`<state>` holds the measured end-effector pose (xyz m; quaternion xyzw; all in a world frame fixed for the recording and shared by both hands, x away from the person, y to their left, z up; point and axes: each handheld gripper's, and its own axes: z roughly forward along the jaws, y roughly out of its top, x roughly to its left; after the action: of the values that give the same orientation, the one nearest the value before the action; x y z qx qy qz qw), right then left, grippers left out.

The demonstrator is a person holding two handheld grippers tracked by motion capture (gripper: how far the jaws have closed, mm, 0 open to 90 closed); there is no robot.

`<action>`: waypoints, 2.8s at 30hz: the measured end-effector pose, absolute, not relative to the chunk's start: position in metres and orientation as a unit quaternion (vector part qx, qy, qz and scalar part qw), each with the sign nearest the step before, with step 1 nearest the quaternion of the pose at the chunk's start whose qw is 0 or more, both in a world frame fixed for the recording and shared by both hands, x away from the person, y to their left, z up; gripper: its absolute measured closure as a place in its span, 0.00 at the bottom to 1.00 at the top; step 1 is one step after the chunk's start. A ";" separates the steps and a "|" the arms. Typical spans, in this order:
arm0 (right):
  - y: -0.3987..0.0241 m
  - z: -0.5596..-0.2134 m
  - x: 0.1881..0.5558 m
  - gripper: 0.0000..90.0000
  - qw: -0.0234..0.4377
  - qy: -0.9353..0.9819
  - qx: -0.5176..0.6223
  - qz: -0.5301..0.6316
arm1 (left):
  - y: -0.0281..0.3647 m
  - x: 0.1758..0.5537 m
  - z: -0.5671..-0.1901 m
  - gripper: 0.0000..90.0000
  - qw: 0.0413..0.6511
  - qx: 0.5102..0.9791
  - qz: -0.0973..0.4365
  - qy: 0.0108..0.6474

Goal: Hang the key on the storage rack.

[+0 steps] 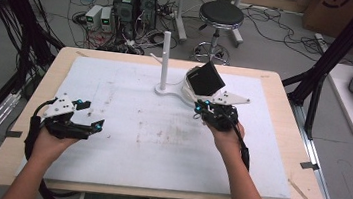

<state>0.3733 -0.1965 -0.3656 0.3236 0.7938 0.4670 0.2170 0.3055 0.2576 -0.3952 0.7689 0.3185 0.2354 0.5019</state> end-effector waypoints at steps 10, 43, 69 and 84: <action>-0.170 -0.334 0.393 0.92 0.247 0.789 0.308 0.470 | 0.258 0.306 -0.394 0.19 0.504 0.767 0.235 0.320; -0.113 -0.304 0.438 0.92 0.279 0.788 0.293 0.463 | 0.260 0.305 -0.395 0.19 0.505 0.768 0.232 0.320; -0.117 -0.316 0.441 0.69 0.274 0.783 0.313 0.462 | 0.260 0.305 -0.395 0.19 0.506 0.769 0.229 0.317; -0.187 -0.322 0.400 0.47 0.266 0.779 0.318 0.470 | 0.259 0.304 -0.396 0.19 0.506 0.769 0.231 0.317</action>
<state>0.4001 -0.1871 -0.3218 0.3185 0.7790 0.4703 0.2657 0.3043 0.2589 -0.3957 0.7685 0.3170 0.2308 0.5055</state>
